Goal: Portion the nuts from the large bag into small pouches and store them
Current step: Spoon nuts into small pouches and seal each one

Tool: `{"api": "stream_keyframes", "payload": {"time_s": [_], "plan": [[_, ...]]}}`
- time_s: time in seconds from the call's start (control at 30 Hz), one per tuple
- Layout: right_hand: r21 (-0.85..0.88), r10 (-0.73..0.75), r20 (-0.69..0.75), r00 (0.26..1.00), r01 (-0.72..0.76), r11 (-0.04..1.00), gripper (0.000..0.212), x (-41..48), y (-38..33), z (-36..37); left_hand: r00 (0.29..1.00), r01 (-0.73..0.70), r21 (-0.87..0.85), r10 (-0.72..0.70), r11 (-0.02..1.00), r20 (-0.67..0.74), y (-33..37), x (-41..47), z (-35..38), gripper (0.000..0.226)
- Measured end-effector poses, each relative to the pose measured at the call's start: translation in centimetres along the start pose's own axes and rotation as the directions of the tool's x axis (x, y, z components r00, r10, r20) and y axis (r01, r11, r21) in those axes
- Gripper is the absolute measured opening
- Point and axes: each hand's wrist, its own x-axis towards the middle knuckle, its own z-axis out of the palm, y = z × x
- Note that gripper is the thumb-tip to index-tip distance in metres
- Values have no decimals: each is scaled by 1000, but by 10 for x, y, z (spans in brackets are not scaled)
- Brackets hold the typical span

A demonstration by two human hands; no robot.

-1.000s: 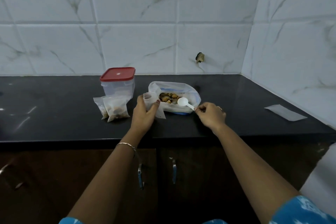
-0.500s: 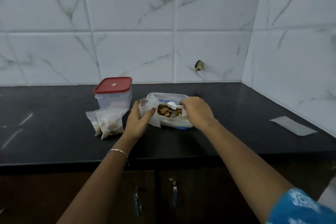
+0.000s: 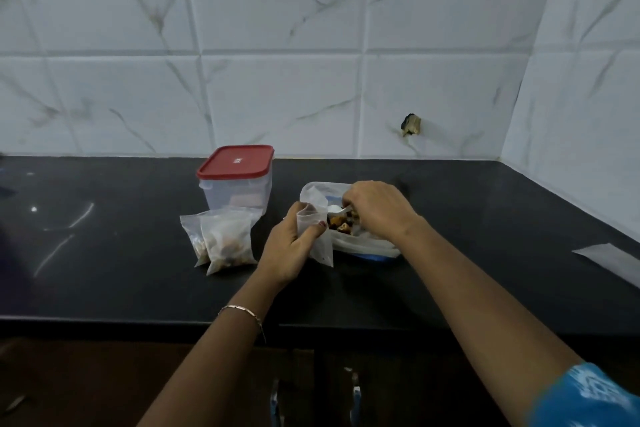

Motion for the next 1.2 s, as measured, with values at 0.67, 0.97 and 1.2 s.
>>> {"api": "stream_keyframes", "payload": {"time_s": [0.67,0.97,1.2], "plan": [[-38,-189,16,982,190,981,23,-13,18,-14,995,52,238,-28,970,-101,-1,0,4,24],[-129,-241,-9,971,238,963,25,-3,-3,-17,985,29,222,9,975,-170,6,-5,0,19],[-92,-248,4,969,247,965,27,-24,8,-17,988,66,219,-33,974,-153,9,-6,2,23]]}}
